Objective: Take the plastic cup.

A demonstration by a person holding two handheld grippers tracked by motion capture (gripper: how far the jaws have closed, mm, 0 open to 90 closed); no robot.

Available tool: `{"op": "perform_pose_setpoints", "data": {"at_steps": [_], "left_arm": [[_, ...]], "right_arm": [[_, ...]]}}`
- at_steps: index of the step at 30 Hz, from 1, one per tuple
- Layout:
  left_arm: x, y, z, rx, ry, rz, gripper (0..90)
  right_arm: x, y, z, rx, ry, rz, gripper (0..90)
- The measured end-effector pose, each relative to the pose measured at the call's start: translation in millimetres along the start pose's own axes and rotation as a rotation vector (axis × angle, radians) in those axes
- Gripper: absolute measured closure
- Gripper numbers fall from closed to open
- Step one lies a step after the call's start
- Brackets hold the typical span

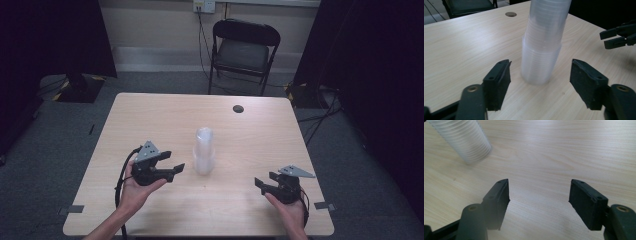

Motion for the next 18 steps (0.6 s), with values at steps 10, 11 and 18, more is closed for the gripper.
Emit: {"op": "perform_pose_setpoints", "data": {"at_steps": [10,11,18], "left_arm": [[-14.9,-12.6,-17.0,0.017,0.110,-0.050,49.0],[-15.8,-16.7,-16.7,-0.012,0.112,-0.053,51.7],[-17.7,-30.8,-19.7,-0.033,0.077,-0.117,50.1]], "right_arm": [[-0.4,1.1,-1.0,0.009,-0.008,0.000,31.8],[-0.1,0.8,-0.8,0.007,-0.008,0.000,31.9],[-0.8,1.3,-0.9,0.006,-0.007,-0.006,31.8]]}}
Point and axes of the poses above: each handheld gripper's, and its own axes: z roughly backward along the jaws, y roughly out of its underside, x roughly to its left, the point moved 7 cm from there along -z, roughly forward along the jaws, and after that the axes turned 4 degrees about z, right-handed, at the moved point
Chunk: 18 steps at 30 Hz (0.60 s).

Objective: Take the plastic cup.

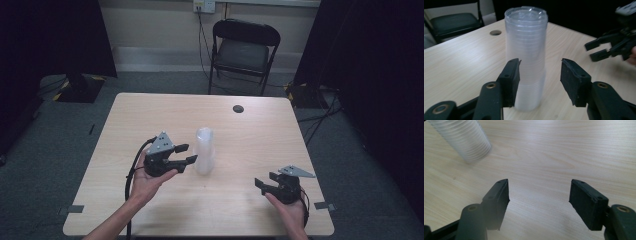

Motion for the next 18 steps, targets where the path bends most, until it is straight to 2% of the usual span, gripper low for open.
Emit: {"op": "perform_pose_setpoints", "data": {"at_steps": [3,5,7,8,10,14,17,18], "left_arm": [[8.2,-1.9,-2.5,-0.016,-0.034,0.040,47.1],[12.4,-1.7,-6.7,-0.011,-0.017,0.085,37.5],[14.5,-1.7,-9.8,-0.017,-0.017,0.093,34.2],[16.0,-1.7,-12.9,-0.019,-0.031,0.088,28.0],[17.8,-3.5,-15.7,-0.033,-0.044,0.080,26.7],[17.8,-8.7,-20.1,-0.046,-0.030,0.091,20.6],[14.7,-18.5,-26.6,-0.052,-0.044,0.065,15.3],[14.3,-20.4,-27.7,-0.053,-0.041,0.057,15.9]], "right_arm": [[0.1,-0.1,0.2,-0.001,0.000,0.002,31.9],[0.2,-0.1,0.3,-0.001,0.000,0.001,31.8],[0.2,0.0,0.3,-0.002,0.001,-0.001,31.9],[0.0,0.2,-0.1,0.001,-0.002,-0.004,31.3],[0.3,0.1,-0.2,-0.001,-0.003,-0.006,30.9],[1.1,-0.9,0.5,-0.008,-0.001,-0.002,29.7],[0.4,-1.1,1.3,-0.012,0.003,0.000,28.7],[-0.1,-1.0,1.4,-0.014,0.006,0.000,28.2]]}}
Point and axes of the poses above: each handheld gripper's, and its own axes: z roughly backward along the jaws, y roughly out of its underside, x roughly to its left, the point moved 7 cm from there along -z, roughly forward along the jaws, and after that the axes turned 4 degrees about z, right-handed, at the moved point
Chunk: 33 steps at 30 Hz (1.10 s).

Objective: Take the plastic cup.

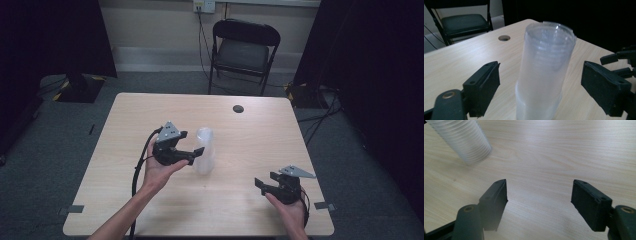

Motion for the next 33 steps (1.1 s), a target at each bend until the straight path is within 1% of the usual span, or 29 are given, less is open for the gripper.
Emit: {"op": "perform_pose_setpoints", "data": {"at_steps": [1,2,3,5,7,8,10,13,17,19,21,22,23,24,26,27,28,29,30,31,32,33], "left_arm": [[-1.3,-2.4,-2.4,0.000,0.007,-0.002,15.6],[-1.5,-4.0,-4.3,-0.001,0.005,-0.010,15.6],[-2.5,-4.9,-6.8,0.001,0.011,-0.007,15.6],[-5.3,-4.9,-12.8,0.012,0.030,-0.008,15.6],[-7.0,-4.4,-18.2,0.020,0.022,-0.013,15.6],[-8.1,-4.0,-20.6,0.021,0.028,-0.015,15.6],[-8.8,-3.3,-25.0,0.020,0.025,-0.007,16.0],[-8.9,-0.1,-31.7,0.042,0.037,-0.009,17.0],[-6.8,3.2,-35.3,0.036,0.009,-0.020,17.4],[-5.9,8.3,-39.5,0.054,0.007,-0.018,17.6],[-3.9,12.7,-43.4,0.069,-0.006,-0.022,17.3],[-3.6,13.9,-45.1,0.072,-0.005,-0.014,17.3],[-2.6,14.5,-45.5,0.079,-0.008,-0.016,17.3],[-2.7,14.3,-46.6,0.071,-0.003,-0.009,17.1],[-2.5,14.5,-47.3,0.071,-0.003,-0.010,17.9],[-1.5,15.9,-48.2,0.081,-0.007,-0.012,17.9],[-1.6,16.9,-48.8,0.086,0.001,-0.010,20.5],[-2.5,17.5,-49.8,0.083,0.004,-0.010,20.3],[-3.0,19.0,-52.2,0.094,-0.009,-0.030,20.6],[-3.0,19.0,-52.2,0.094,-0.009,-0.030,20.6],[-2.6,21.0,-54.4,0.103,-0.019,-0.040,20.9],[-2.4,21.4,-55.1,0.099,-0.016,-0.037,21.1]], "right_arm": [[-0.2,0.0,0.3,0.000,0.002,-0.001,27.7],[-0.5,0.0,0.5,-0.001,0.002,-0.004,27.6],[-0.8,-0.2,0.6,-0.003,0.004,-0.005,27.1],[-1.1,-0.1,0.4,0.001,0.004,-0.004,26.2],[-1.1,0.1,-0.6,0.000,0.003,-0.001,25.5],[-0.6,0.1,-0.9,0.001,0.001,0.001,25.4],[0.2,0.0,-0.6,0.001,0.001,0.004,25.3],[0.2,0.0,-0.1,-0.002,-0.001,0.003,25.7],[-1.1,0.3,0.4,-0.001,0.001,0.001,25.9],[-1.5,0.4,0.6,-0.004,0.004,-0.003,26.0],[-2.0,0.5,1.0,-0.002,0.006,-0.005,26.1],[-2.1,0.6,1.0,-0.003,0.008,-0.002,26.1],[-2.1,0.5,1.0,-0.003,0.007,-0.003,26.1],[-1.9,0.4,1.0,-0.003,0.006,-0.003,26.1],[-1.8,0.4,1.0,-0.004,0.007,-0.002,26.1],[-1.7,0.3,1.0,-0.005,0.007,-0.001,26.1],[-1.6,0.4,1.1,-0.004,0.007,-0.002,26.1],[-1.6,0.6,1.2,-0.003,0.007,-0.004,26.1],[-1.7,1.2,1.1,-0.002,0.007,-0.005,26.1],[-1.7,1.6,1.0,0.000,0.008,-0.006,26.1],[-1.8,2.0,1.0,0.002,0.006,-0.006,26.1],[-1.9,2.1,1.0,0.003,0.006,-0.004,26.1]]}}
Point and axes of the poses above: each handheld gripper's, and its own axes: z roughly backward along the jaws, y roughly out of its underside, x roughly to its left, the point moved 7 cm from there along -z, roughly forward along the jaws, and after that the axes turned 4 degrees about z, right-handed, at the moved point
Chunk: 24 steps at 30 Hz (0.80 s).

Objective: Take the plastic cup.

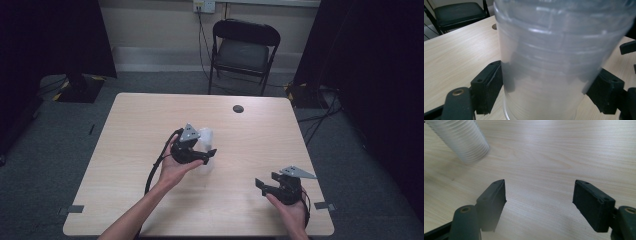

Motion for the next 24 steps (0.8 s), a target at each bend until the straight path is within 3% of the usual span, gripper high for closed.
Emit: {"op": "perform_pose_setpoints", "data": {"at_steps": [8,12,14,24], "left_arm": [[4.1,4.6,-2.0,0.021,0.006,0.030,22.9],[2.7,5.6,-3.5,0.037,-0.011,0.015,24.1],[2.8,3.3,-1.5,0.026,-0.012,0.020,28.8],[5.0,-2.6,4.5,-0.005,-0.018,0.043,28.8]], "right_arm": [[-1.3,1.3,-0.9,0.007,0.006,-0.005,26.5],[0.1,1.7,-1.2,0.013,0.009,0.000,27.1],[0.4,1.7,-1.5,0.015,0.010,0.001,27.2],[-2.3,0.6,0.3,0.001,0.015,-0.012,28.4]]}}
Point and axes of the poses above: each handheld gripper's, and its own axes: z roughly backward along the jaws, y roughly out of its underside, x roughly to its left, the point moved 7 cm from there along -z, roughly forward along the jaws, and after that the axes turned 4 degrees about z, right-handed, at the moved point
